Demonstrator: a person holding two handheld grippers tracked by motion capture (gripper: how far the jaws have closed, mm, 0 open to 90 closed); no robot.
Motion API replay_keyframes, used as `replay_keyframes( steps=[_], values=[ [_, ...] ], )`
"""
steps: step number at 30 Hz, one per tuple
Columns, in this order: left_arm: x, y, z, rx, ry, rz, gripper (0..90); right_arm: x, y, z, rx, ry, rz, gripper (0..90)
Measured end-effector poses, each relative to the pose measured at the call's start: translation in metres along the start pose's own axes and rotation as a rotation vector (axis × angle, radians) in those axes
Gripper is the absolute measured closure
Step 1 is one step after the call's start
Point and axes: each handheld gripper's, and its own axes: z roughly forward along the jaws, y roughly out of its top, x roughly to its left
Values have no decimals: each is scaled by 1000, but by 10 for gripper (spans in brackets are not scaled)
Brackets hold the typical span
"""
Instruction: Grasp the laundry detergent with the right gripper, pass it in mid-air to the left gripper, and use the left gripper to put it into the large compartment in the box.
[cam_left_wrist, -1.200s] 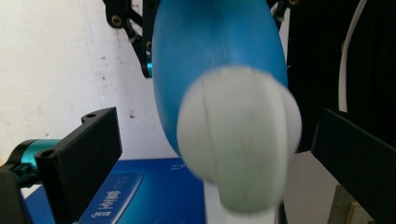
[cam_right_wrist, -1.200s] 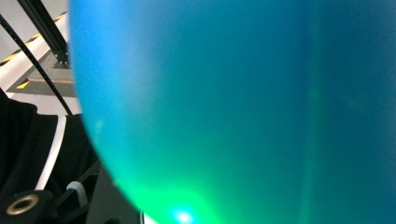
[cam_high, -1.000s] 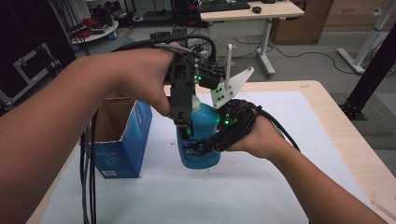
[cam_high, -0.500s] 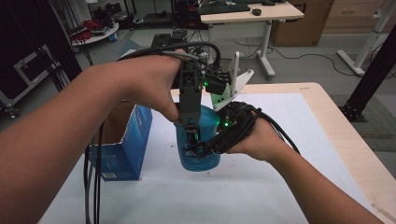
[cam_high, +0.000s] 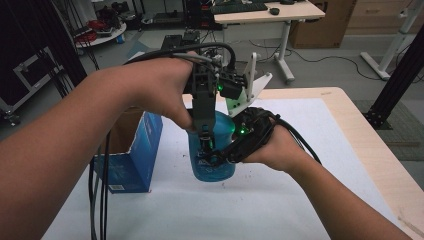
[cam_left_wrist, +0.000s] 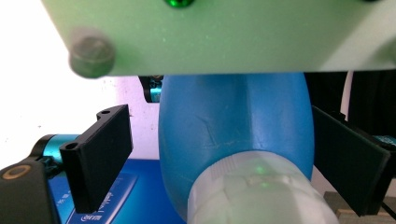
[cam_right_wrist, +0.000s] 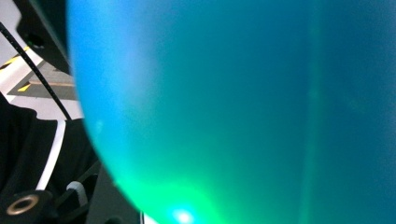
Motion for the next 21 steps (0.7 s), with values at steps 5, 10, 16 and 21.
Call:
replay_keyframes(
  steps=[5, 10, 16, 21],
  values=[
    [0, 1, 1, -3, -7, 2, 152, 0, 0, 1, -3, 5, -3, 464],
    [-1, 1, 1, -5, -7, -5, 170, 0, 0, 1, -8, 2, -4, 464],
    [0, 0, 1, -2, -1, -11, 183, -1, 0, 1, -10, 0, -3, 464],
    [0, 1, 3, 4, -2, -9, 197, -2, 0, 1, -12, 0, -1, 464]
  ],
)
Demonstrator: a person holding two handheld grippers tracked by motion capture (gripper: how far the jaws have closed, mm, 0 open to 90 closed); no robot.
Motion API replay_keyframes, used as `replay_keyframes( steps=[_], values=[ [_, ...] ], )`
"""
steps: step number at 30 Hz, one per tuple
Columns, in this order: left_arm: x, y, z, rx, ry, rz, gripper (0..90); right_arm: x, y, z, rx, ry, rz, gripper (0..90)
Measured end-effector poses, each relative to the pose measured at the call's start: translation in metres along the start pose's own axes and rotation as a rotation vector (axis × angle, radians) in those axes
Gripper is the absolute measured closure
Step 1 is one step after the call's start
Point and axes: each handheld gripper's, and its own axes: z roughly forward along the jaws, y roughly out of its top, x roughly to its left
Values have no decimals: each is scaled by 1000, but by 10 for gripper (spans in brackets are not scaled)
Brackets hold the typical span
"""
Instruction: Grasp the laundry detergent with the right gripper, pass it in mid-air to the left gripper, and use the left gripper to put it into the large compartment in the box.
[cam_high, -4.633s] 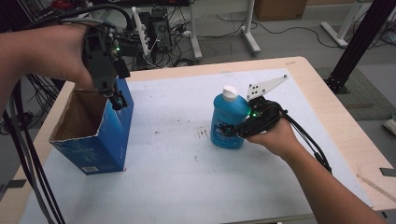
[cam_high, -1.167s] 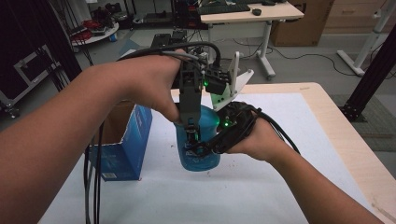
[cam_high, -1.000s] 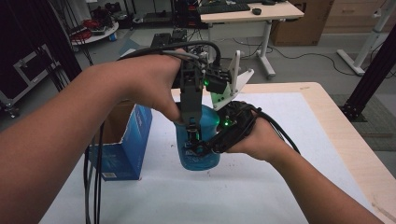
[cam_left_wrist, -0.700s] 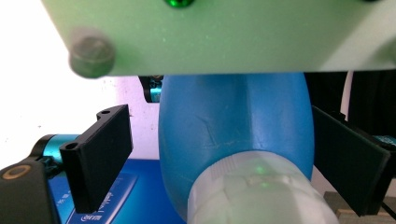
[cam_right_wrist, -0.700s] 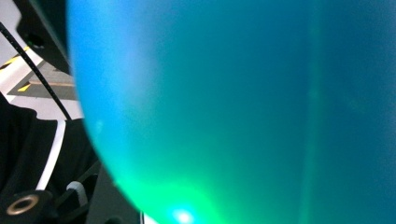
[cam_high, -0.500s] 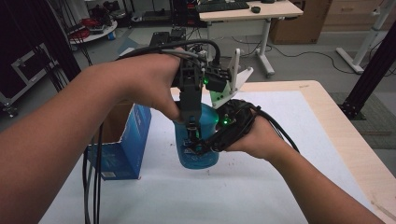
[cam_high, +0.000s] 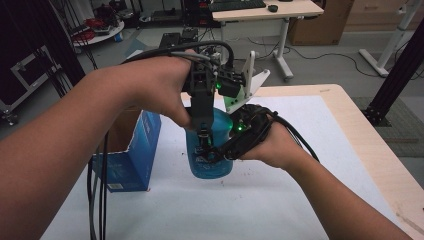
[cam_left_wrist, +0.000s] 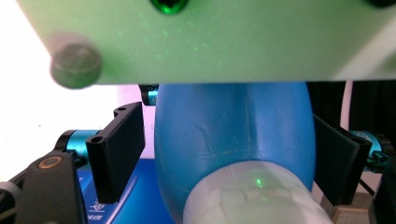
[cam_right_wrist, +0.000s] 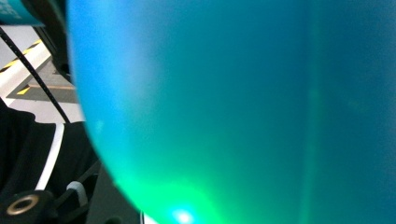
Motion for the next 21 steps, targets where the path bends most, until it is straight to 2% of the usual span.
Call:
replay_keyframes(
  steps=[2, 7, 18, 21],
  values=[
    [1, 1, 0, 2, -2, 11, 208, 0, 0, 0, -4, 0, 2, 464],
    [0, 1, 0, 6, -2, 8, 257, 0, 0, -1, -3, 0, 2, 465],
    [1, 1, 1, -3, -8, 5, 297, 0, 0, 0, -7, 0, 11, 464],
    [1, 1, 1, -2, -12, 11, 356, 0, -1, 0, -9, -1, 13, 465]
  ],
)
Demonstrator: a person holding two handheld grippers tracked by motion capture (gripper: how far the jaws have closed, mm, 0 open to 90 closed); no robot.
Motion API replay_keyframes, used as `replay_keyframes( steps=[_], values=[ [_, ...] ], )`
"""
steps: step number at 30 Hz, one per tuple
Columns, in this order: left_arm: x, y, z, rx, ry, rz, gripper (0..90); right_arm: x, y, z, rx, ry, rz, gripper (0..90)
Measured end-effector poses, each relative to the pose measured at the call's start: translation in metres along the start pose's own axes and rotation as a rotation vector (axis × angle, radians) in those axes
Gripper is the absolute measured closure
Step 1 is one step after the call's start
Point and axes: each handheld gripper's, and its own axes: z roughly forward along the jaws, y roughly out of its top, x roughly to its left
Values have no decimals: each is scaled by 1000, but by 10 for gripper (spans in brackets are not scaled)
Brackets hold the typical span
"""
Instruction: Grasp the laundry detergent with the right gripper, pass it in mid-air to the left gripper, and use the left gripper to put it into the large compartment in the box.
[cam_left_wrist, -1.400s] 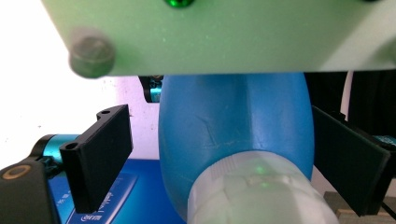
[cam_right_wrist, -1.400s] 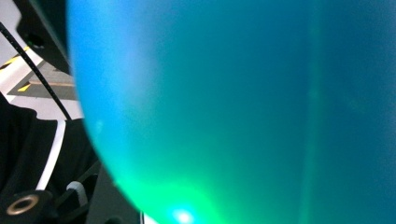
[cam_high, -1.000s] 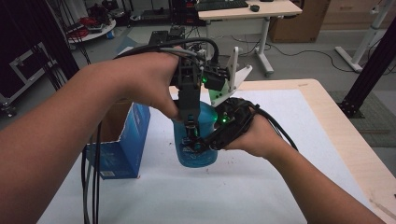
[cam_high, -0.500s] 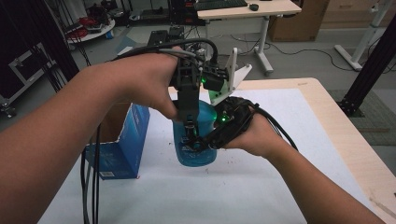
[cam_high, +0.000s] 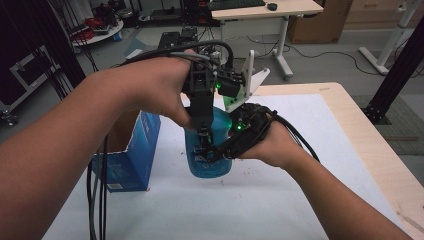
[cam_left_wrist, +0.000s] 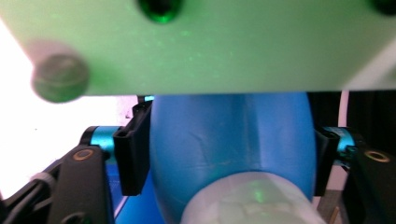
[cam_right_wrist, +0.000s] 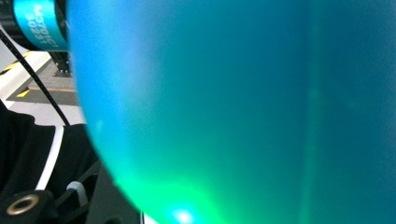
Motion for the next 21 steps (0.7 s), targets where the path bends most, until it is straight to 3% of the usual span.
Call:
replay_keyframes(
  steps=[9, 17, 19, 21],
  values=[
    [1, -1, 1, 7, -8, -3, 380, -1, -1, 1, -3, 3, 4, 465],
    [2, -3, -4, -23, -10, -5, 382, -1, 0, 1, -23, -7, 4, 454],
    [2, -4, -5, -13, -9, -6, 382, -1, 1, 0, -32, -15, 4, 429],
    [5, -6, -5, -10, -9, -11, 382, -1, 0, -3, -46, -22, 18, 351]
  ],
)
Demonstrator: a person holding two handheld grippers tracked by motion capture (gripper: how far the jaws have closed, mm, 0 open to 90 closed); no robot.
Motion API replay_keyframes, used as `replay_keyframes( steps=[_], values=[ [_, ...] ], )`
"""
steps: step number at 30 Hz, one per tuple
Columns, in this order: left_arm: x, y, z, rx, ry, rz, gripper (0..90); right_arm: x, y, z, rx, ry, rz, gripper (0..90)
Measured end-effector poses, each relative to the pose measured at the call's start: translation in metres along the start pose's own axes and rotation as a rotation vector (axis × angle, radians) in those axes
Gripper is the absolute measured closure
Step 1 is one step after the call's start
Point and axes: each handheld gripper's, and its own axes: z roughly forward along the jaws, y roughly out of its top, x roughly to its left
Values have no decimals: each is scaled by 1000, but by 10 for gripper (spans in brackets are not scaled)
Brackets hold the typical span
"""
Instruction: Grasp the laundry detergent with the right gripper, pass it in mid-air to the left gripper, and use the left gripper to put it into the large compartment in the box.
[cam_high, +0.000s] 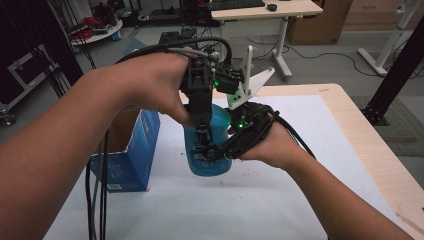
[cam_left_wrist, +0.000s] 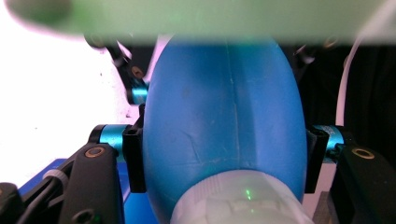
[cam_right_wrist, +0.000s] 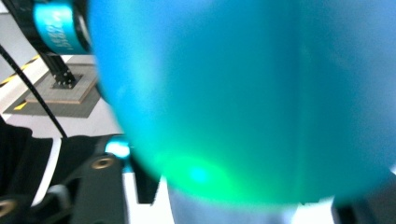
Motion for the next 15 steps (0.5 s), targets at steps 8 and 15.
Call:
replay_keyframes(
  steps=[8, 15],
  values=[
    [3, -4, -4, 5, 1, -24, 382, 0, -4, -5, 20, -30, 7, 220],
    [4, -7, -9, 9, -1, -27, 382, 0, -3, -8, 46, -47, 3, 135]
  ],
)
